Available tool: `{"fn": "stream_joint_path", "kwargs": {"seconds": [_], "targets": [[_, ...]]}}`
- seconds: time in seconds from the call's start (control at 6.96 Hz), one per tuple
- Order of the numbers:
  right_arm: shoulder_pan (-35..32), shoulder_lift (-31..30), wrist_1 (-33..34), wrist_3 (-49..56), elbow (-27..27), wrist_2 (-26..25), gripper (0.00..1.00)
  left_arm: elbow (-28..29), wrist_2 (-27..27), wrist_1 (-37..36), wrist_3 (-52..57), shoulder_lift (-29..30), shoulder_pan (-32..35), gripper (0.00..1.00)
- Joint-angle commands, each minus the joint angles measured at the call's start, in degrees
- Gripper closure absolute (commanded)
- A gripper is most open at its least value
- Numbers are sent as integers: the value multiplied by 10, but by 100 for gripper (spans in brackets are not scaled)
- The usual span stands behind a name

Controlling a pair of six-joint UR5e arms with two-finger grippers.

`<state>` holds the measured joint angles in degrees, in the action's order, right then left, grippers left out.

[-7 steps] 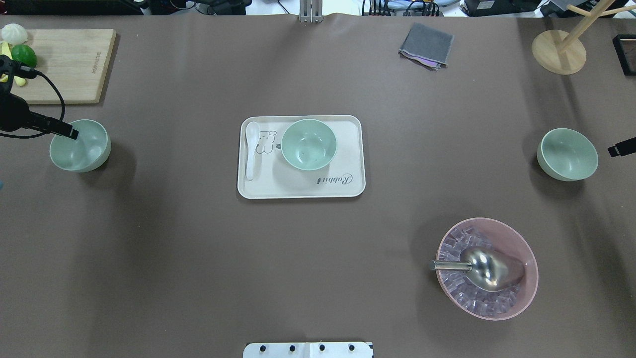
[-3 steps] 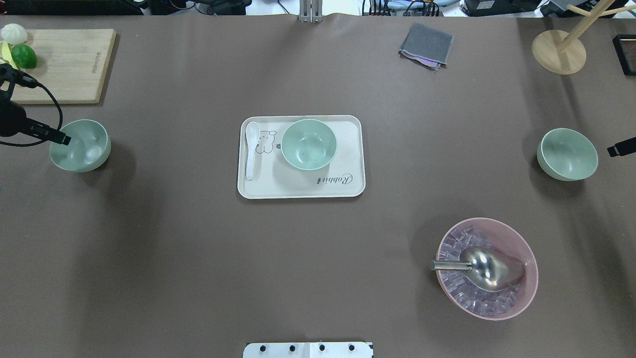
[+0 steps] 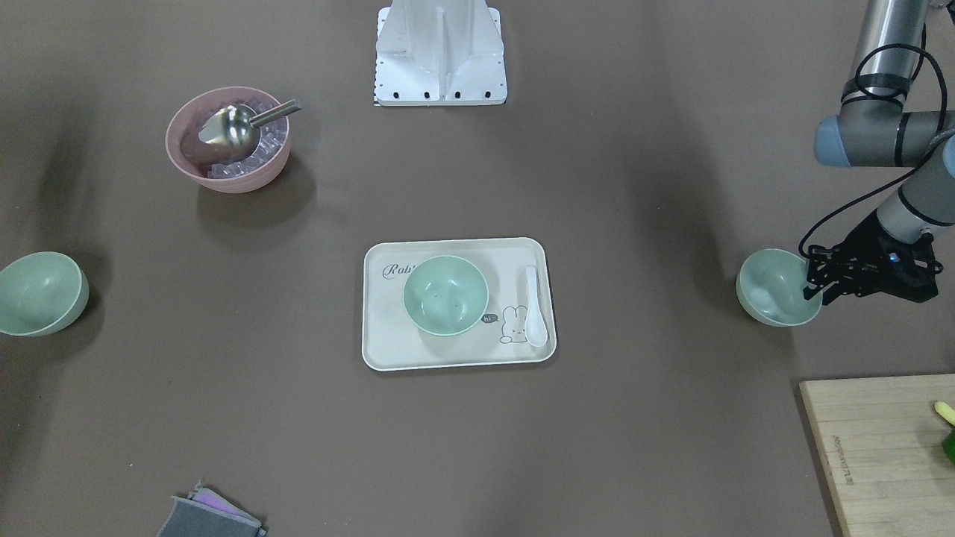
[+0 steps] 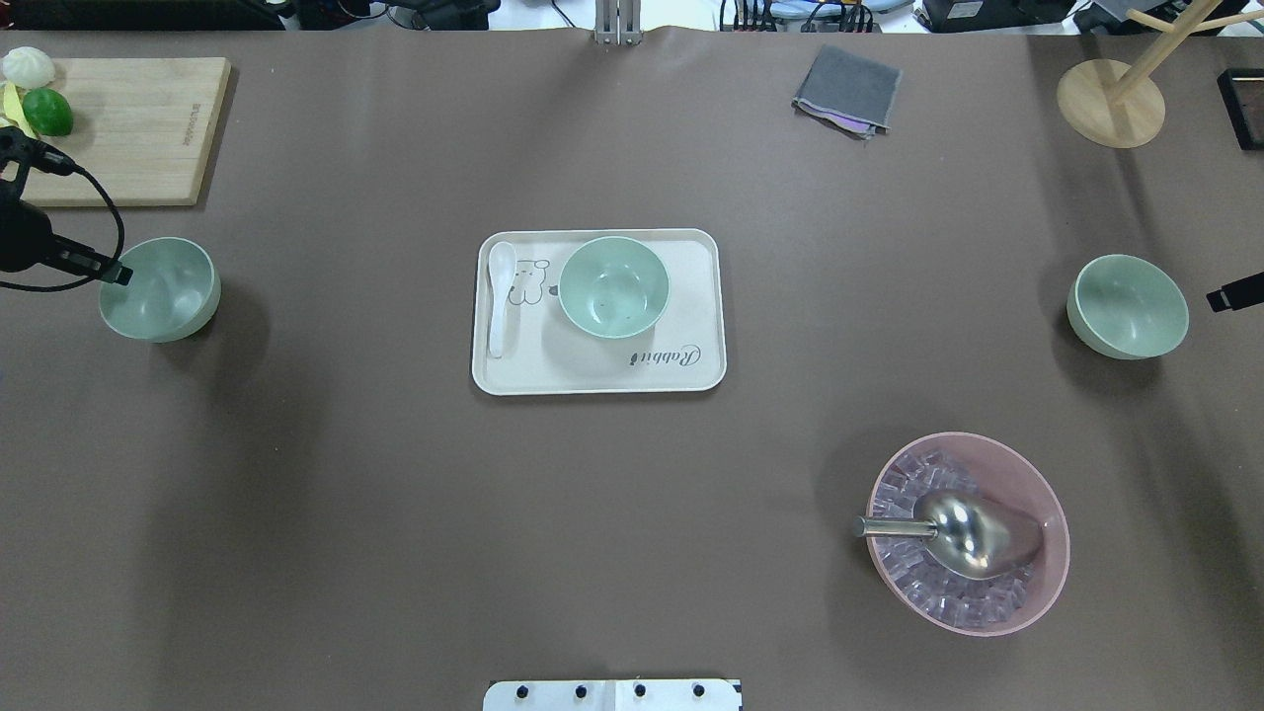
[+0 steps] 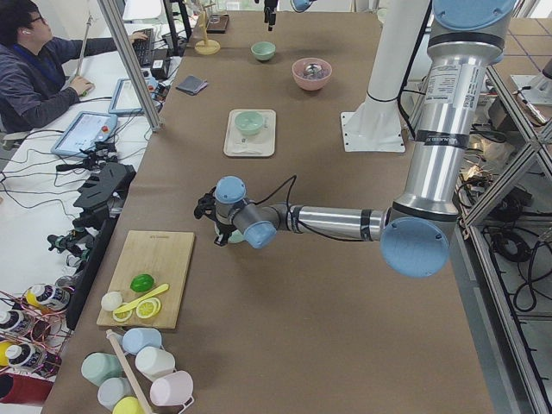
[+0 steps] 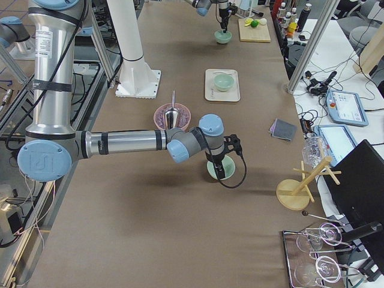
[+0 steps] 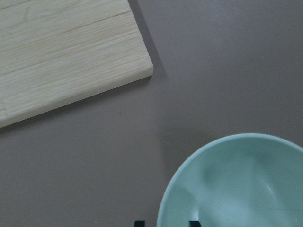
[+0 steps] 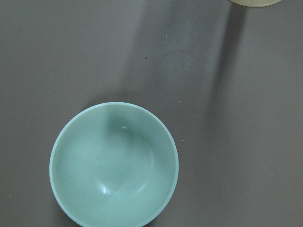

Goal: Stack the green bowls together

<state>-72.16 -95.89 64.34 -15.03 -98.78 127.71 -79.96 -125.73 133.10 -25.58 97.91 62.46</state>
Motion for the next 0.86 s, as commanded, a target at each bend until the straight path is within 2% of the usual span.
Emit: {"fn": "stream_joint_path", "kwargs": {"seconds": [0.0,0.29,0.43,0.57,0.72], "targets": [[0,0,0,0,1,-1,0,-17,-3,1,-1,2,-1,100],[1,-2,0,0,1,0,0,-60,-6,-16,-10,10,-1,100],[0,-3,-1,0,1,0,0,-114,-7,-74,-14,11,-1,100],[1,-5,-2,-1,0,1,0,-196,-5,-167,-57,14,-22,100],[0,-7,-2,0,1,2,0,-246,0,-217,-114,34,-60,100]]}}
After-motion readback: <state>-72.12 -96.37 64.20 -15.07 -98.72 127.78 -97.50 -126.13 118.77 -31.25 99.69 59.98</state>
